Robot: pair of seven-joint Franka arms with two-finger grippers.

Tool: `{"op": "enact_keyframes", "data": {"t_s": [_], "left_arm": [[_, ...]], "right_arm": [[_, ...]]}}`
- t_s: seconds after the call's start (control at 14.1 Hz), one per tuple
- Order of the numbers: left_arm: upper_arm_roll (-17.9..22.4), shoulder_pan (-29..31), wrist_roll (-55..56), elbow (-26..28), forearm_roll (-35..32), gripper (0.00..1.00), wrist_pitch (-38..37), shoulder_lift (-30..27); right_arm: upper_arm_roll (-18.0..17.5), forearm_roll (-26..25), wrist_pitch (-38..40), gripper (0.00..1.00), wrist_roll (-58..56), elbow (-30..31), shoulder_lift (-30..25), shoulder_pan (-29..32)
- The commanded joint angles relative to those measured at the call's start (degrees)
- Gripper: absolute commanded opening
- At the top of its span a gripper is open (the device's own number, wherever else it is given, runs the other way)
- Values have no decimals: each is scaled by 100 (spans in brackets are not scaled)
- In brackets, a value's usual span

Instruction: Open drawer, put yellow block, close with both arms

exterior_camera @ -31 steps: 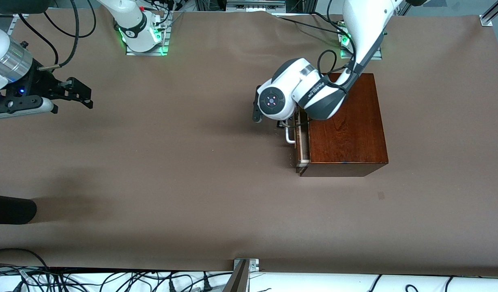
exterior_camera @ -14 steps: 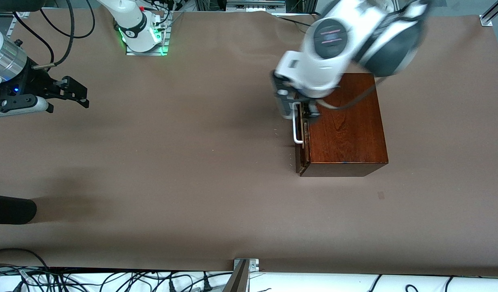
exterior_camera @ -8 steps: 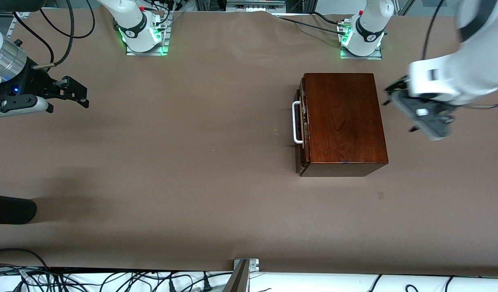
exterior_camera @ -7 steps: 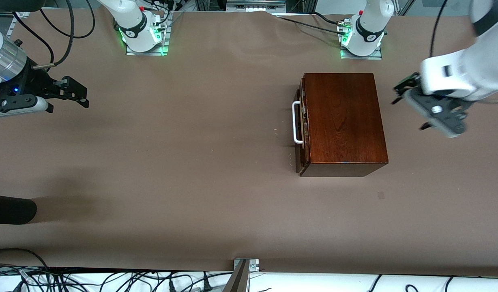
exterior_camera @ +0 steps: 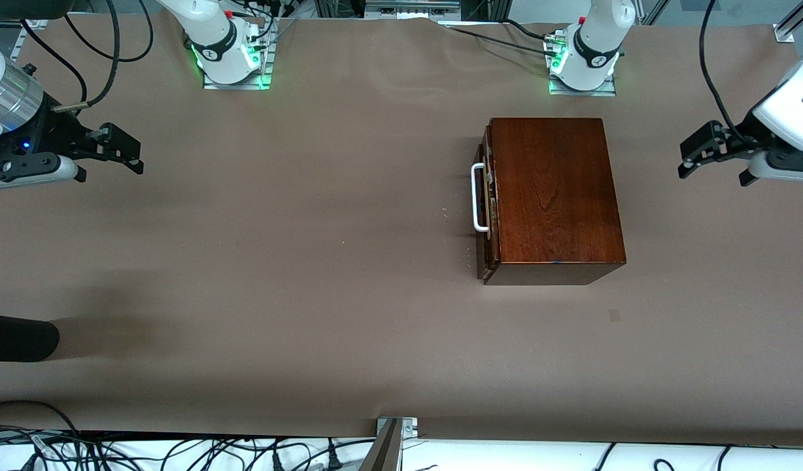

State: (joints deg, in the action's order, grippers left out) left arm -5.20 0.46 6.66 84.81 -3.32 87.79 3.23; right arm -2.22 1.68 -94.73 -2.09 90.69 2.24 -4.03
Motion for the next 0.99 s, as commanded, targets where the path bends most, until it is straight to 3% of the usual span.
{"op": "enact_keyframes", "data": {"t_s": [0.0,0.21,0.5,0.92], "left_arm": [[72,-11,617,448,51,100,160,-173],[90,-11,608,598,104,100,160,-138],[46,-37,460,19,121,100,-24,257],[81,129,-129,-61,130,100,-51,328]], "right_arm": [[-51,-54,130,100,-63,-148,48,69],[-51,-54,139,100,-72,-148,48,69],[-51,-63,139,100,-72,-148,48,69],[-51,-63,130,100,-72,-148,48,60]]}}
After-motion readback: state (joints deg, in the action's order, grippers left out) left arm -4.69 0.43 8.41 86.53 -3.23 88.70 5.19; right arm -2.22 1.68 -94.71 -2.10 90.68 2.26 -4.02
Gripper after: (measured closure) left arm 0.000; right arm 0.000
